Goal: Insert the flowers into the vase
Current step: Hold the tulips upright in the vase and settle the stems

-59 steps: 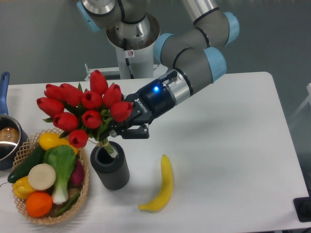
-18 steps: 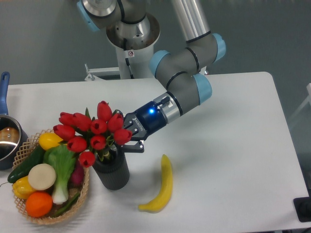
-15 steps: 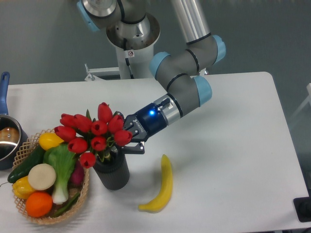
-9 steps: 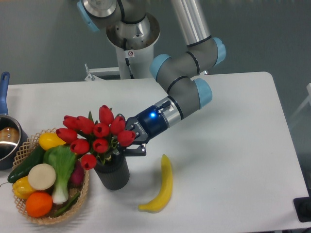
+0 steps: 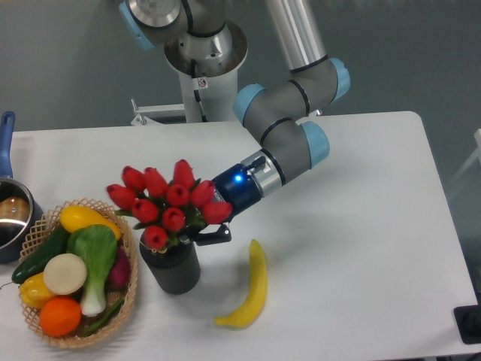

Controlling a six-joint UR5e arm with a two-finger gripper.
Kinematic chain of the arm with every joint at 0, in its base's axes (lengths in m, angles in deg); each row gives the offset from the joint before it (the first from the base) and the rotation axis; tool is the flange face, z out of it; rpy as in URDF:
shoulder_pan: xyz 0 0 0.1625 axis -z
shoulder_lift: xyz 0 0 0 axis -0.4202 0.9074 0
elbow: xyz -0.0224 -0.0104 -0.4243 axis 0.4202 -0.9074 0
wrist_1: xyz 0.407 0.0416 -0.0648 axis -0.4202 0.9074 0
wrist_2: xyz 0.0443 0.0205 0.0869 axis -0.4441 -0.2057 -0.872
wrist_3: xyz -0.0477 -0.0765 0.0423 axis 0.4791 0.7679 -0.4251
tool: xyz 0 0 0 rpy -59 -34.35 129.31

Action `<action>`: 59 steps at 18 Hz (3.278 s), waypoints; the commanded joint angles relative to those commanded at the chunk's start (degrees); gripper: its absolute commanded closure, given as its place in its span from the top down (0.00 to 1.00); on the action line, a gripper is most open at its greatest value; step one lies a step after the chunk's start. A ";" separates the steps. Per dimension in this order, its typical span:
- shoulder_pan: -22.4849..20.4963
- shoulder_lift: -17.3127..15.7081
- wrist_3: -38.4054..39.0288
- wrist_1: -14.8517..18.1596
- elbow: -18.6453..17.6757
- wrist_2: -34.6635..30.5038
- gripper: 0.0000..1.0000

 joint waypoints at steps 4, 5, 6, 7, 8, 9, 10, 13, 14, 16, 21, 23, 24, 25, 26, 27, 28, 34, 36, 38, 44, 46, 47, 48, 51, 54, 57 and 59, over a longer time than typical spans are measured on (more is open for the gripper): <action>-0.09 0.00 0.00 0.00 0.00 -0.09 0.43; -0.09 -0.09 0.00 0.00 -0.09 -0.09 0.44; -0.09 -0.09 0.00 0.00 0.00 -0.09 0.46; -0.09 -0.09 0.00 0.00 -0.09 -0.09 0.50; -0.17 -0.09 0.00 0.00 -0.09 -0.17 0.57; -0.18 -0.17 0.00 0.00 -0.09 -0.17 0.58; -0.18 -0.18 0.00 0.00 -0.09 -0.17 0.60; 0.00 -0.18 -0.09 0.00 0.00 -0.44 0.72; 0.00 -0.18 -0.09 0.00 0.00 -0.53 0.72; 0.00 -0.18 0.00 0.00 0.00 -0.53 0.72; 0.00 -0.44 0.00 0.00 0.09 -0.61 0.71; 0.00 -0.53 0.09 0.09 0.70 -0.88 0.71; 0.00 -0.53 0.09 0.00 1.05 -1.14 0.71; 0.00 -0.61 0.09 0.09 1.31 -1.84 0.71; 0.00 -0.62 0.26 0.09 2.10 -2.63 0.71; 0.00 -0.70 0.26 0.09 2.54 -3.33 0.71; 0.00 -0.62 0.09 0.00 2.63 -4.12 0.72; 0.09 -1.49 0.17 0.09 2.81 -9.57 0.75; 0.26 -1.58 0.61 0.09 2.72 -11.16 0.76; 0.35 -1.58 0.62 0.09 2.72 -11.34 0.77; 0.53 -2.46 2.10 0.18 2.81 -11.95 0.82; 0.53 -2.37 1.76 -0.09 2.38 -13.70 0.88; 0.53 -2.55 2.19 0.00 2.29 -14.93 0.94; 0.53 -2.98 2.55 0.09 2.28 -15.72 0.96; 0.53 -3.69 3.69 0.09 2.28 -17.83 0.99; 1.14 -4.04 3.96 0.17 2.20 -19.86 0.99; 1.93 -3.61 3.96 0.09 2.20 -20.04 0.99; 2.28 -3.52 4.04 0.17 2.20 -20.04 0.99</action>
